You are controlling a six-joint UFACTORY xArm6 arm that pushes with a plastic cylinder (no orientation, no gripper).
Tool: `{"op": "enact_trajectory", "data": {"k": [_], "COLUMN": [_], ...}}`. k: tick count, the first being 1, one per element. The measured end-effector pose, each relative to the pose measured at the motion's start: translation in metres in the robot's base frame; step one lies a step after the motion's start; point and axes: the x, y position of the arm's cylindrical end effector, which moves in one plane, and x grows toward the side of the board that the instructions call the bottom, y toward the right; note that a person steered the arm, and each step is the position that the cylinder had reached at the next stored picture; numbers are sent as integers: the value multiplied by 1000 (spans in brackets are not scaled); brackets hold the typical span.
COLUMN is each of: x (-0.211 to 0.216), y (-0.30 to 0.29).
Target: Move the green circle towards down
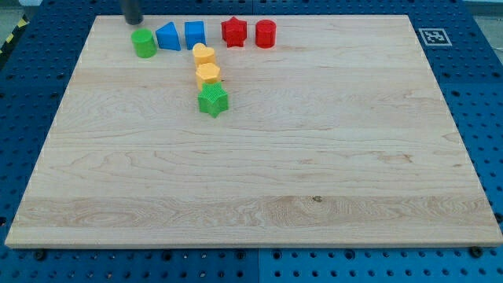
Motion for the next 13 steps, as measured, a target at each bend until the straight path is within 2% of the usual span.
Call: {"op": "enact_trajectory", "data": {"k": [3,7,13], "x": [31,108,90], "y": [2,16,36]}}
